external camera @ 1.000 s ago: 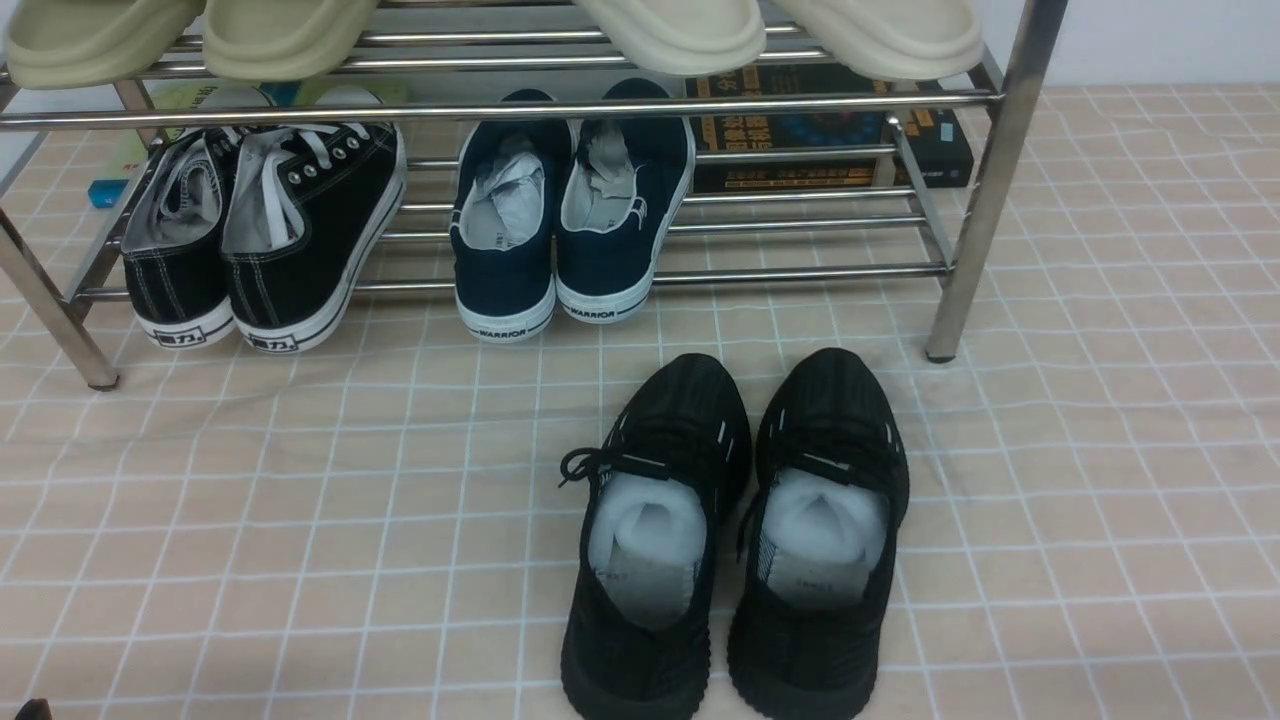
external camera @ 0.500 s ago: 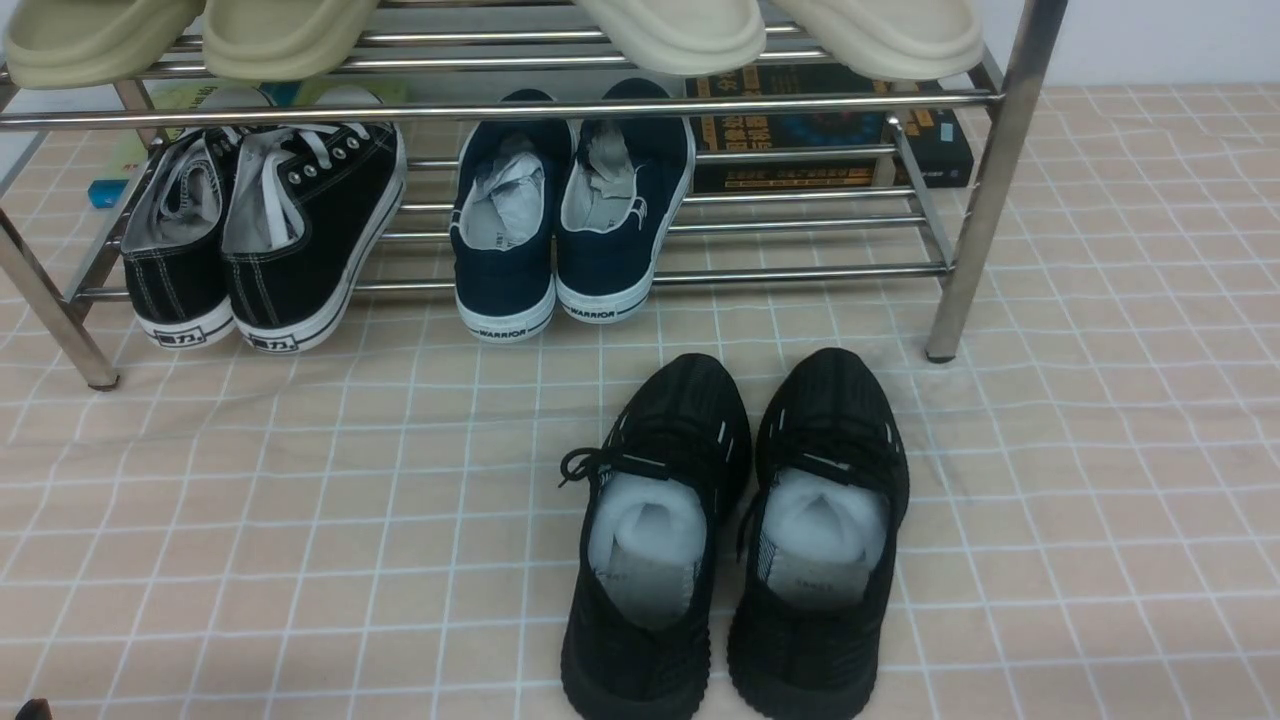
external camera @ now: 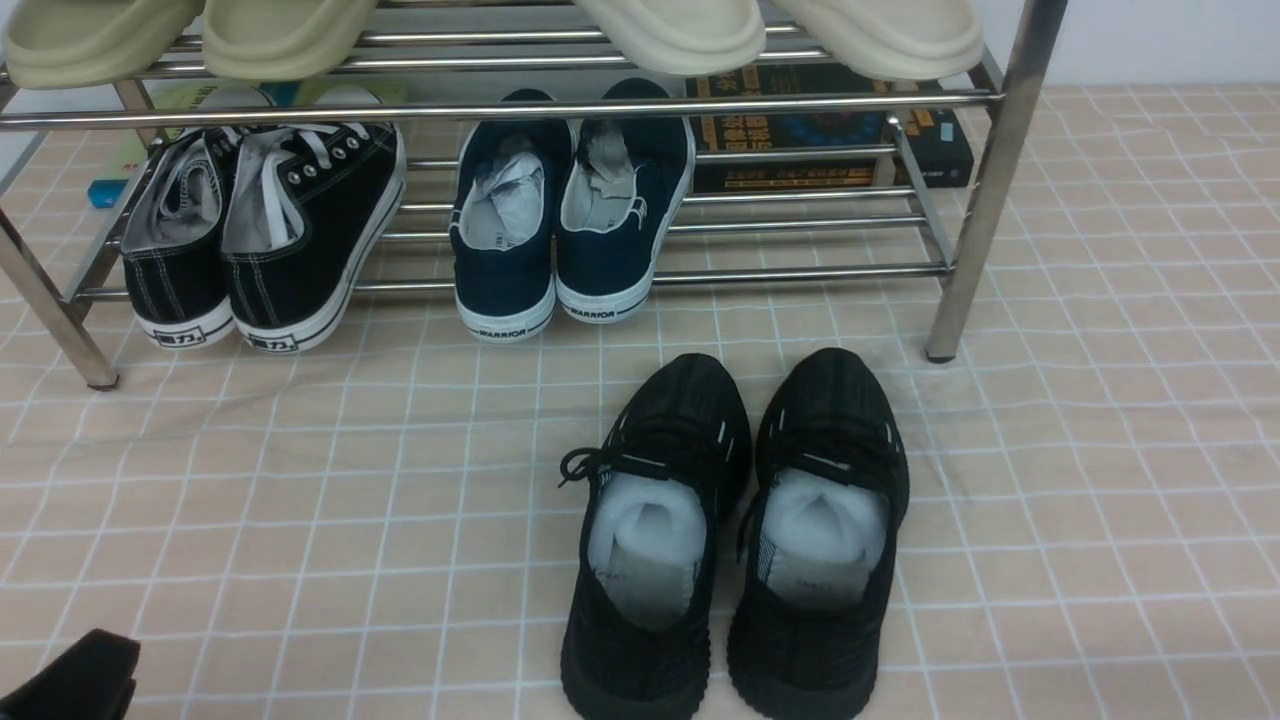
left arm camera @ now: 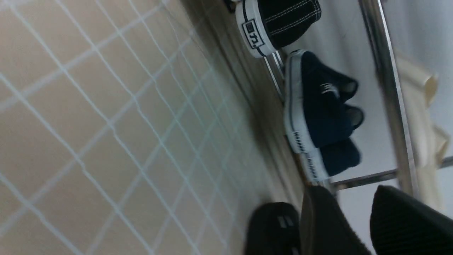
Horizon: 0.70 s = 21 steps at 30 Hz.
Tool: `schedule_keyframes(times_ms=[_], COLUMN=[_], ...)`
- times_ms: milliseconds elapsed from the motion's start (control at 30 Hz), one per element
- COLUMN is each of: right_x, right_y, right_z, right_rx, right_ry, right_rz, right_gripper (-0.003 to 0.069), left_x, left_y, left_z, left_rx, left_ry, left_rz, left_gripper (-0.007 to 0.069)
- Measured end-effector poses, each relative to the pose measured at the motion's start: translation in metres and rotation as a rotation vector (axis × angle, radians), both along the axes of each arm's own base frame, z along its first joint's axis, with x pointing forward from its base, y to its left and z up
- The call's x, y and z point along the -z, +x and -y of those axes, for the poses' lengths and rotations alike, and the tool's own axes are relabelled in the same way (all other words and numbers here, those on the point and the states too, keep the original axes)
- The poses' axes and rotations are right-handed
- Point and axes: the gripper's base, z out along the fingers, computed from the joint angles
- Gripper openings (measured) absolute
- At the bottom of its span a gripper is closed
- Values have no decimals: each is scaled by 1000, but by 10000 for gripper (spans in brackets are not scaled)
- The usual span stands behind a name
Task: Take the shoes off the shelf from the light coffee tablecloth by hand.
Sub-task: 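Grasp the leftmost shoe on the bottom shelf of the shoe rack with the left gripper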
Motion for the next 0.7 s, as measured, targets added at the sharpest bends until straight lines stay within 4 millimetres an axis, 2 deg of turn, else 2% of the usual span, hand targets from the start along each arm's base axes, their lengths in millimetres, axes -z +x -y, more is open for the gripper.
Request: schedule_keyframes(times_ms=[67, 200, 300, 333, 367, 533, 633, 700], right_x=[0, 0, 0, 0, 0, 0, 0, 0], right_y=[0, 0, 0, 0, 0, 0, 0, 0], right_z=[0, 0, 0, 0, 0, 0, 0, 0], right_rx=[0, 0, 0, 0, 0, 0, 0, 0], right_ry=[-2, -3, -3, -3, -3, -3, -3, -3], right_rz=[0, 0, 0, 0, 0, 0, 0, 0], right_gripper=[200, 204, 208, 211, 211, 218, 221, 223], left_x=[-2, -6, -6, -4, -5, -34, -58, -81], left_y=[0, 1, 1, 0, -1, -5, 0, 14], left_z=[0, -2, -3, -2, -1, 2, 0, -4], left_rx=[-8, -35, -34, -3, 7, 103, 122, 151], left_ry=[-90, -93, 8, 106, 118, 305, 391, 513], left_rz=[7, 58, 66, 22, 6, -193, -280, -415], left_gripper=[239, 239, 229, 205, 201, 45, 8, 1])
